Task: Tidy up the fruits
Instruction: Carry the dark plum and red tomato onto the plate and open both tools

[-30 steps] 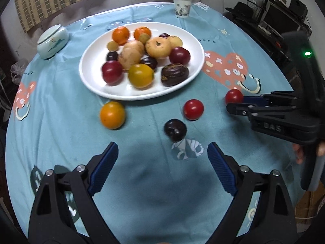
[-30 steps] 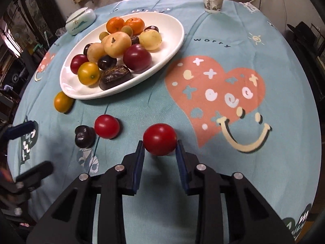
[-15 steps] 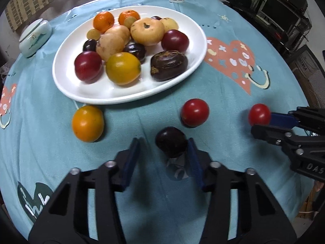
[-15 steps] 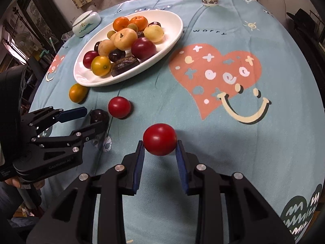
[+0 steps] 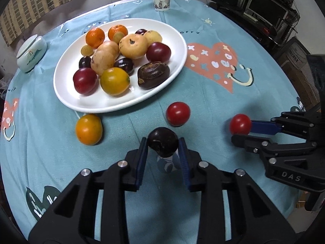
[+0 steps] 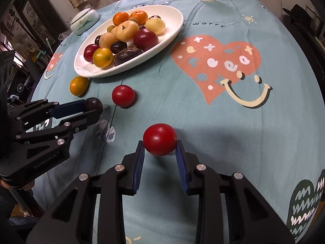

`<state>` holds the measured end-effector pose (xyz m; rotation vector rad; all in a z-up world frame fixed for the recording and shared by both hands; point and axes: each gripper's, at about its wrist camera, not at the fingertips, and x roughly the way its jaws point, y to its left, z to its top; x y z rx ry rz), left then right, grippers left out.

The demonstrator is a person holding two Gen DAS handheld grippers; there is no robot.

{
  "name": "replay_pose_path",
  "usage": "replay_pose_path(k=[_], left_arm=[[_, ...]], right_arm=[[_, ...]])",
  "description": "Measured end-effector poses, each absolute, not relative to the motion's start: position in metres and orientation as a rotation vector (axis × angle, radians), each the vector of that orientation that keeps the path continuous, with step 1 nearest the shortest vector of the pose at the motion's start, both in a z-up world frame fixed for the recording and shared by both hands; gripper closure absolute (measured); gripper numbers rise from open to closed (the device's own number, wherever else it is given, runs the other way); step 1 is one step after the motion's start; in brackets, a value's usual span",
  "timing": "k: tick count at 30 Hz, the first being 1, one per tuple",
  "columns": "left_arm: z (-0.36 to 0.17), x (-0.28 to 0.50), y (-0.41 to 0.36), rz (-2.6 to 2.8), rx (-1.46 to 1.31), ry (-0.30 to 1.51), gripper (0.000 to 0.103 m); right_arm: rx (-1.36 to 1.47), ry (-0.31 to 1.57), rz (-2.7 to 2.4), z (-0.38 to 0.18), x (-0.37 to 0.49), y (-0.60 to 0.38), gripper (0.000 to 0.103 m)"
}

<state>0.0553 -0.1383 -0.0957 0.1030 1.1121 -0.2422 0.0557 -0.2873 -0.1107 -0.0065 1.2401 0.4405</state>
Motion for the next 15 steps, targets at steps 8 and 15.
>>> replay_pose_path(k=[8,15], left_arm=[[-0.067,0.048,-0.121,-0.282,0.078,1.058,0.072],[-0.028,0.111,-0.081,-0.221,-0.002,0.974,0.072]], right_arm=[[-0.013,1.21,0.44,-0.095,0.047,-0.282,0.072],[0.0,1.035,0.47,-0.042,0.104,-0.248,0.072]])
